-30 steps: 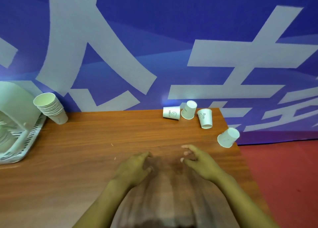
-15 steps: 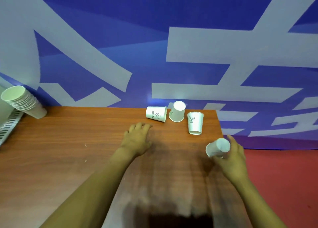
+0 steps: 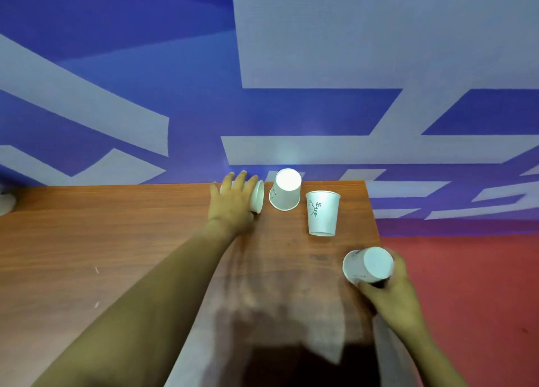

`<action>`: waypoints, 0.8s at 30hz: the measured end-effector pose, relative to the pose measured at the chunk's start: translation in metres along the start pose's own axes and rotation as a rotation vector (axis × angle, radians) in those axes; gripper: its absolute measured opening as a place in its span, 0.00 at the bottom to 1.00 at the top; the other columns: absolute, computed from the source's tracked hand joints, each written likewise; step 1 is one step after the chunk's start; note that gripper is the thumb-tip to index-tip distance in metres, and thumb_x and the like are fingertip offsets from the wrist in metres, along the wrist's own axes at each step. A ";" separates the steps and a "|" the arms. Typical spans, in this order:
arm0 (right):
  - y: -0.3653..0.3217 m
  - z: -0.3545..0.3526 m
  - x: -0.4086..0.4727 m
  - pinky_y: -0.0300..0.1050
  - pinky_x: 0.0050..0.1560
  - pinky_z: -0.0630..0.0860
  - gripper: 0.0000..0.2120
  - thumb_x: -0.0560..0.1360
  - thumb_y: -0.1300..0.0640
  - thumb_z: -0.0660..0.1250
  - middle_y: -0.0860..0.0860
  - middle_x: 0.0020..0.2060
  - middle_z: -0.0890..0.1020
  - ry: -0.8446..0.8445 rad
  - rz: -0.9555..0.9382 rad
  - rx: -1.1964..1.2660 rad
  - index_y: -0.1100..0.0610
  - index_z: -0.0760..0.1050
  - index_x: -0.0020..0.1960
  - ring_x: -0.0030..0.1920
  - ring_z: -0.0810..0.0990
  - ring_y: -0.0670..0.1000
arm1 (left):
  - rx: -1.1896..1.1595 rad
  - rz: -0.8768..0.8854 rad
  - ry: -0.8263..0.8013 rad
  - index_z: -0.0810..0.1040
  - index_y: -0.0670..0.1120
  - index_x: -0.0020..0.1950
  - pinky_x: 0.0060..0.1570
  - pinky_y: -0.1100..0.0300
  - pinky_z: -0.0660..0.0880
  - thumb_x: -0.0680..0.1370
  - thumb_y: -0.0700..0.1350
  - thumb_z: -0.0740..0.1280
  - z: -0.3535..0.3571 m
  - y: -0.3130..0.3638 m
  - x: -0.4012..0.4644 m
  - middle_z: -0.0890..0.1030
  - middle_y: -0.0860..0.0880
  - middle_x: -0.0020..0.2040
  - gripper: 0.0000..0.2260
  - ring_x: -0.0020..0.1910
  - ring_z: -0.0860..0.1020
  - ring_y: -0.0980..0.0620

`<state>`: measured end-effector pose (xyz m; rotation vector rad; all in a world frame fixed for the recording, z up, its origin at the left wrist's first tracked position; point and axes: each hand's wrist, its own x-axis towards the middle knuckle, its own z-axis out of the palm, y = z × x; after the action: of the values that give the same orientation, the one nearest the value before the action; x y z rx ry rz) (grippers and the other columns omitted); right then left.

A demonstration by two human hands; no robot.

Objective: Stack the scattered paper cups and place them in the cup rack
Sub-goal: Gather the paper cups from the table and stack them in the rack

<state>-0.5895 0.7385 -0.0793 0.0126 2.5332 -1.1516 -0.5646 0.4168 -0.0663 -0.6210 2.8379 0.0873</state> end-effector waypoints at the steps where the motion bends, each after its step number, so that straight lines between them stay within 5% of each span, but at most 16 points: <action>1: 0.000 0.001 0.002 0.45 0.50 0.70 0.33 0.63 0.67 0.77 0.49 0.53 0.77 0.009 -0.001 0.007 0.50 0.66 0.61 0.51 0.76 0.53 | 0.008 0.004 -0.004 0.52 0.53 0.76 0.69 0.43 0.58 0.75 0.50 0.65 0.004 0.000 0.003 0.55 0.50 0.77 0.34 0.76 0.54 0.44; 10: -0.018 0.003 -0.006 0.44 0.46 0.69 0.29 0.65 0.66 0.75 0.50 0.49 0.77 0.037 0.002 0.059 0.50 0.63 0.57 0.47 0.76 0.54 | -0.142 -0.006 -0.008 0.62 0.50 0.67 0.61 0.49 0.64 0.71 0.51 0.68 0.012 -0.006 -0.016 0.71 0.51 0.65 0.27 0.65 0.68 0.46; 15: -0.036 0.007 -0.034 0.46 0.46 0.70 0.31 0.65 0.66 0.75 0.53 0.52 0.74 -0.010 -0.041 0.065 0.51 0.58 0.57 0.49 0.76 0.56 | -0.578 -0.145 0.012 0.58 0.51 0.73 0.62 0.48 0.65 0.68 0.52 0.73 0.008 -0.022 -0.079 0.69 0.50 0.67 0.38 0.65 0.70 0.43; 21: -0.078 0.021 -0.090 0.41 0.40 0.70 0.30 0.67 0.63 0.75 0.41 0.44 0.76 -0.050 -0.173 0.079 0.49 0.64 0.61 0.42 0.76 0.41 | -0.720 -0.168 0.180 0.70 0.48 0.60 0.49 0.55 0.70 0.63 0.52 0.78 -0.027 -0.059 -0.166 0.73 0.51 0.54 0.29 0.56 0.71 0.46; 24: -0.093 0.034 -0.118 0.41 0.42 0.72 0.25 0.67 0.58 0.75 0.43 0.46 0.79 -0.077 -0.217 0.086 0.45 0.68 0.60 0.45 0.78 0.43 | -0.825 -0.106 0.261 0.67 0.53 0.66 0.54 0.57 0.70 0.65 0.48 0.76 -0.044 -0.072 -0.207 0.70 0.55 0.58 0.32 0.59 0.70 0.52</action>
<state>-0.4826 0.6681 0.0061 -0.2863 2.4624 -1.3145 -0.3607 0.4305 0.0254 -0.9837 2.9246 1.2808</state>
